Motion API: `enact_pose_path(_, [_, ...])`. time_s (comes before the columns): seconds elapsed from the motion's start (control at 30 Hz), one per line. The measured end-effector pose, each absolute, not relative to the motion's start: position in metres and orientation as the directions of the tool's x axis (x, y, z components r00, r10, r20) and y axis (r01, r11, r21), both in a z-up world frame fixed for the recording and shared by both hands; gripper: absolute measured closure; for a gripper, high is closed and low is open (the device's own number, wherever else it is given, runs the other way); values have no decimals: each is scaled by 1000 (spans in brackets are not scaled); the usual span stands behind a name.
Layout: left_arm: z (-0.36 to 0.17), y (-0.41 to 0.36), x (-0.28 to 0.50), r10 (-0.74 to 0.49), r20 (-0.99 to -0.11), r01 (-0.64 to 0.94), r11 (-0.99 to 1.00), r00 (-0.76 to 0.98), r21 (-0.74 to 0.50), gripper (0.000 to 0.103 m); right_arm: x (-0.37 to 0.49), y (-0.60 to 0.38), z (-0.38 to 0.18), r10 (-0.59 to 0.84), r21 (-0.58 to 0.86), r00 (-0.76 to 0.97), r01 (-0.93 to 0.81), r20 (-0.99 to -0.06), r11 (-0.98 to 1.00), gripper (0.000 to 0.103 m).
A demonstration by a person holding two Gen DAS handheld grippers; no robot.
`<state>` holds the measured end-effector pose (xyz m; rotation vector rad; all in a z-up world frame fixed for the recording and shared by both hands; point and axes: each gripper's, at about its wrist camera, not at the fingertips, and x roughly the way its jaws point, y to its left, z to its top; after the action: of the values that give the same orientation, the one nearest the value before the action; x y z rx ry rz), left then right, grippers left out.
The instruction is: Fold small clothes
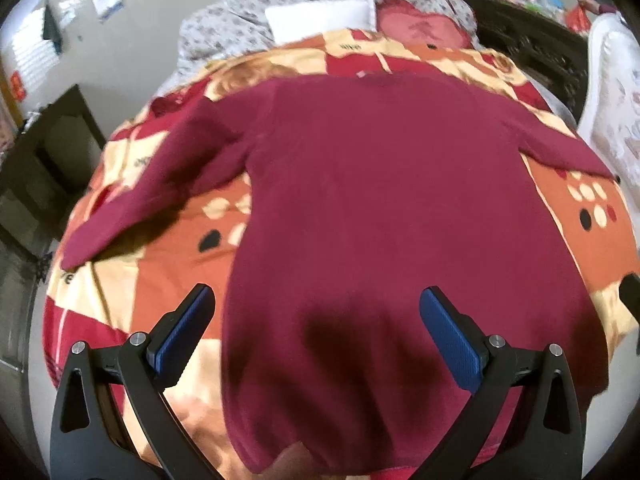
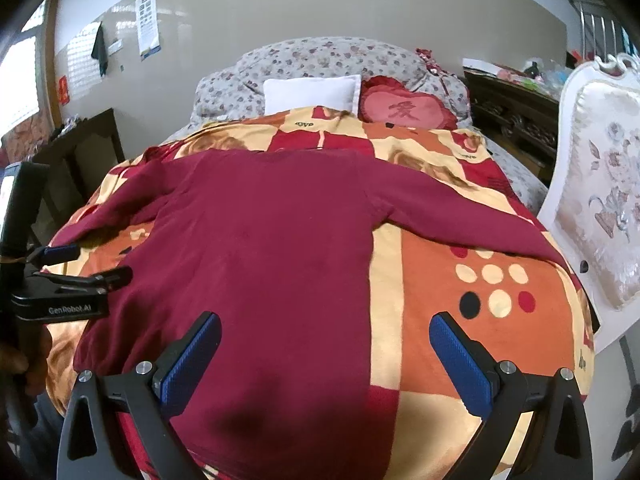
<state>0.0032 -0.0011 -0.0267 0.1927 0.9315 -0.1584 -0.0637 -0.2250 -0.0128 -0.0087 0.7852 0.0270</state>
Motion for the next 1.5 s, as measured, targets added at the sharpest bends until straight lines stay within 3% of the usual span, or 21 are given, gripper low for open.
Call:
enact_pose_path(0.33, [-21, 4, 1, -183, -753, 272, 962, 632, -6, 0, -64, -229, -11, 10, 0, 711, -14, -703, 1000, 0])
enact_pose_path(0.57, [-30, -3, -1, -326, -781, 379, 917, 533, -124, 0, -69, -234, -10, 4, 4, 708, -2, -706, 1000, 0])
enact_pose_path(0.77, [-37, -10, -3, -270, -819, 353, 931, 507, -88, 0, -69, -234, -8, 6, -2, 711, -10, -703, 1000, 0])
enact_pose_path(0.87, [-35, 2, -3, -232, -806, 310, 949, 545, -63, 0, -69, -233, -5, 8, 1, 717, -10, -697, 1000, 0])
enact_pose_path(1.13, [-28, 41, 0, -281, -790, 269, 951, 545, -153, 0, -70, -234, -8, 27, 29, 714, -9, -699, 1000, 0])
enact_pose_path(1.33, [-14, 78, 20, -191, -788, 204, 975, 585, -85, 0, -66, -229, 1, 34, 8, 729, -39, -683, 999, 0])
enact_pose_path(1.5, [-1, 107, 21, -171, -767, 142, 984, 618, -105, 0, -60, -229, 4, 37, 23, 736, -29, -676, 999, 0])
